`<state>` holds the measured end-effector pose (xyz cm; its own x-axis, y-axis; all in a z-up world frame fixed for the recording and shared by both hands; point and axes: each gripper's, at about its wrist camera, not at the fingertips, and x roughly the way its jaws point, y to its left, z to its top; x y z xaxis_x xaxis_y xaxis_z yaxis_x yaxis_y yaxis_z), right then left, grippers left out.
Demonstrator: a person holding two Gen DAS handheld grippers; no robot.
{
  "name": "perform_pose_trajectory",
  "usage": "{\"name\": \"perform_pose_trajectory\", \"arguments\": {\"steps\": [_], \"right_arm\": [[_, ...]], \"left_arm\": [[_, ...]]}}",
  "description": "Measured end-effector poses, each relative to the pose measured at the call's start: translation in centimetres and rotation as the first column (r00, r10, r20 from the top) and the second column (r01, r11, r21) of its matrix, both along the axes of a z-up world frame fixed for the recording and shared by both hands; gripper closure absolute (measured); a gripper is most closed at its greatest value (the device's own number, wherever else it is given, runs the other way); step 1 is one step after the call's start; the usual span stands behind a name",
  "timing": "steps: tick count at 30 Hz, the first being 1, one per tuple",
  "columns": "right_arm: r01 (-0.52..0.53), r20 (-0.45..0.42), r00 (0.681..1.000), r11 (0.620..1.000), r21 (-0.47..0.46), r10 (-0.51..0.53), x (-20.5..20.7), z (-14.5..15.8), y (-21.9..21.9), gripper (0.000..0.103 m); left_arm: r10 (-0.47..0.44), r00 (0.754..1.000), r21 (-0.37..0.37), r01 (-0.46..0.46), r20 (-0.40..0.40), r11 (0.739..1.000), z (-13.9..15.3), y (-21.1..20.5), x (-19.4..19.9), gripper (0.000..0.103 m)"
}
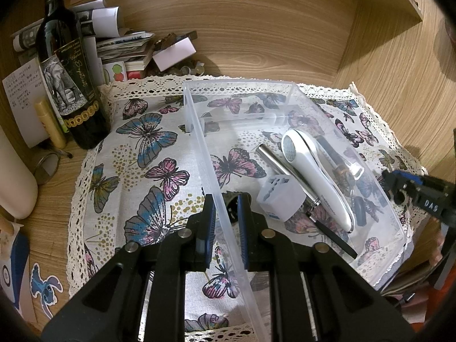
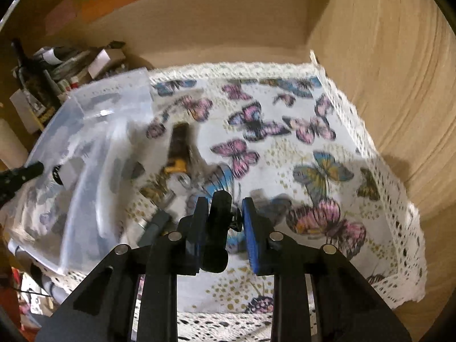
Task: Organize rigid objects
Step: 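Grasp the black cylindrical object on the cloth with the right gripper, then carry the black object over the clear box and open the right gripper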
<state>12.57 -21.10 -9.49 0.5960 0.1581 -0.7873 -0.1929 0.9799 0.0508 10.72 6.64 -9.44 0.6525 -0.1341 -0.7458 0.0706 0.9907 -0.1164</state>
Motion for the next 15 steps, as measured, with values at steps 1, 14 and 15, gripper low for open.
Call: {"name": "perform_pose_trajectory", "arguments": {"steps": [1,14,15], "right_arm": [[-0.005,0.011,1.0,1.0,0.004,0.005,0.1,0.4,0.2,0.081],[-0.095,0.187,0.978,0.995,0.015,0.09,1.8,5.9,3.5,0.081],[-0.103,0.196,0.976,0.995,0.013,0.098,1.9,6.2,3.9,0.081]], "left_arm": [[0.0,1.0,0.0,0.0,0.0,1.0,0.0,0.0,0.1,0.089],[-0.002,1.0,0.008,0.002,0.002,1.0,-0.1,0.2,-0.2,0.089],[-0.002,1.0,0.009,0.002,0.002,1.0,-0.1,0.2,-0.3,0.089]]}}
